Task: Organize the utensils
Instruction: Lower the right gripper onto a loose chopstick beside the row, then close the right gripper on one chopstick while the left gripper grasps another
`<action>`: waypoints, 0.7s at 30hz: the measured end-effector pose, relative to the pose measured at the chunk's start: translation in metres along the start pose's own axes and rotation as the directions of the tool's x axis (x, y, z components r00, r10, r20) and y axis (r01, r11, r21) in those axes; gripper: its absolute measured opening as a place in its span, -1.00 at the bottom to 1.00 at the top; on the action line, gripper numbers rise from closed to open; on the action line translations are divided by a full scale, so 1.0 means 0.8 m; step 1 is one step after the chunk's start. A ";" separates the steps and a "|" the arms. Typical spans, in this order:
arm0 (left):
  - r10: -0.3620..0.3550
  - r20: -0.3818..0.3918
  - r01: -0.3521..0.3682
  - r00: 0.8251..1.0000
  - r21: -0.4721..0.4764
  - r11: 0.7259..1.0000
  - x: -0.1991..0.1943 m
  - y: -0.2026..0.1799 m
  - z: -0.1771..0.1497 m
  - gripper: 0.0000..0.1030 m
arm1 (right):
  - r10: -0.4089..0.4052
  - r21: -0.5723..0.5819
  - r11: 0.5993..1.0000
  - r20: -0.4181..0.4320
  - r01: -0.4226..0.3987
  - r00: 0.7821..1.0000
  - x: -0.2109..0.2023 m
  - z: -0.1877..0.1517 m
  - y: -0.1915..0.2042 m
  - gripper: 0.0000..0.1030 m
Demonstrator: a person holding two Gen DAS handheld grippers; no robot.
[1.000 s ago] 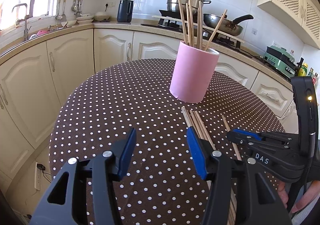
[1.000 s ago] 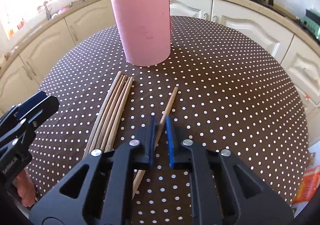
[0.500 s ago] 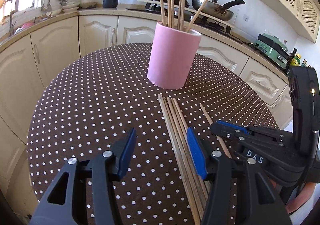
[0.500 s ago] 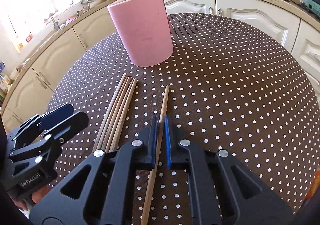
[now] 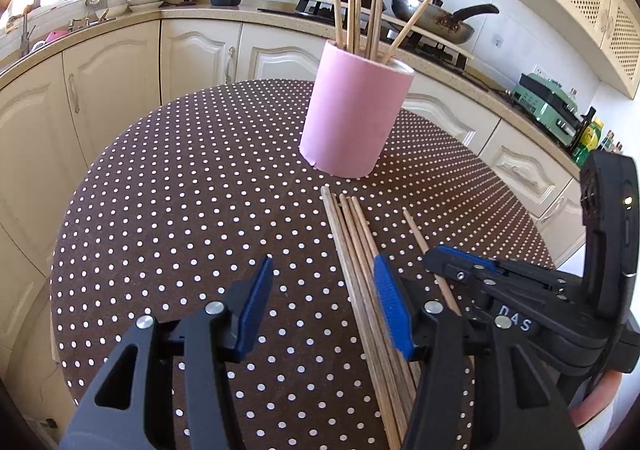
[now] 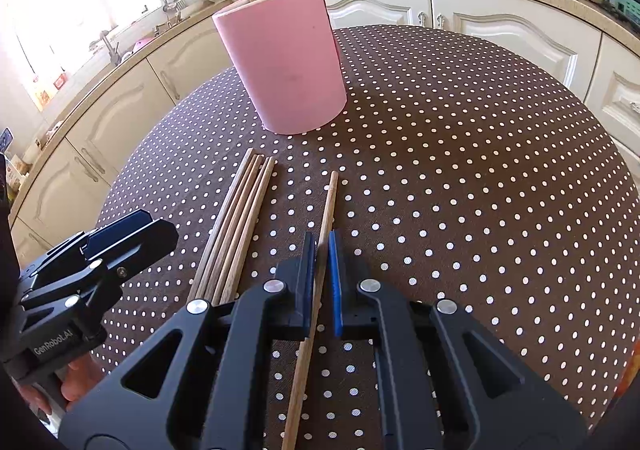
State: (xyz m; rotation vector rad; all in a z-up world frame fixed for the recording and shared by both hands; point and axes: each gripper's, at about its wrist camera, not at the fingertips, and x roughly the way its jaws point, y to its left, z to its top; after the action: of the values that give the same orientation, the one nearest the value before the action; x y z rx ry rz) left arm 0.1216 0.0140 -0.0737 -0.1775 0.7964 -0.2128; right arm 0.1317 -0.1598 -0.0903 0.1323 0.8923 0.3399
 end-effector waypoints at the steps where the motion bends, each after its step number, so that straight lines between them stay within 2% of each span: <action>1: 0.010 -0.002 -0.010 1.000 0.001 1.000 0.001 0.000 0.000 0.02 | 0.001 0.000 1.000 0.000 -0.001 1.000 0.000 0.000 0.002 -0.84; 6: 0.015 -0.035 -0.015 0.999 0.007 1.000 0.012 -0.003 -0.003 0.02 | 0.023 0.019 1.000 0.000 -0.023 1.000 0.000 0.001 -0.002 -0.84; 8: 0.044 -0.047 -0.043 0.998 0.020 0.999 0.017 -0.006 -0.005 0.02 | 0.032 0.025 0.999 0.000 -0.032 1.000 -0.001 0.001 -0.005 -0.84; 9: 0.083 -0.056 -0.081 0.995 0.031 0.996 0.021 -0.008 -0.006 0.02 | 0.032 0.025 0.999 0.000 -0.032 0.999 -0.001 0.001 -0.006 -0.84; 15: 0.147 -0.046 -0.142 0.988 0.098 0.985 0.027 -0.025 -0.008 0.04 | 0.022 0.014 1.000 -0.001 -0.022 1.000 -0.002 0.001 -0.004 -0.84; 21: 0.099 -0.066 -0.095 0.993 0.066 0.993 0.030 -0.021 -0.002 0.07 | 0.013 0.001 1.000 -0.002 -0.013 1.000 -0.001 0.001 -0.003 -0.84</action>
State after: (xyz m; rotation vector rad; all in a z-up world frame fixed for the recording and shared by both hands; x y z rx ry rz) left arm 0.1348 -0.0086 -0.0875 -0.0724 0.8640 -0.1521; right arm 0.1326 -0.1624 -0.0895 0.1386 0.8940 0.3515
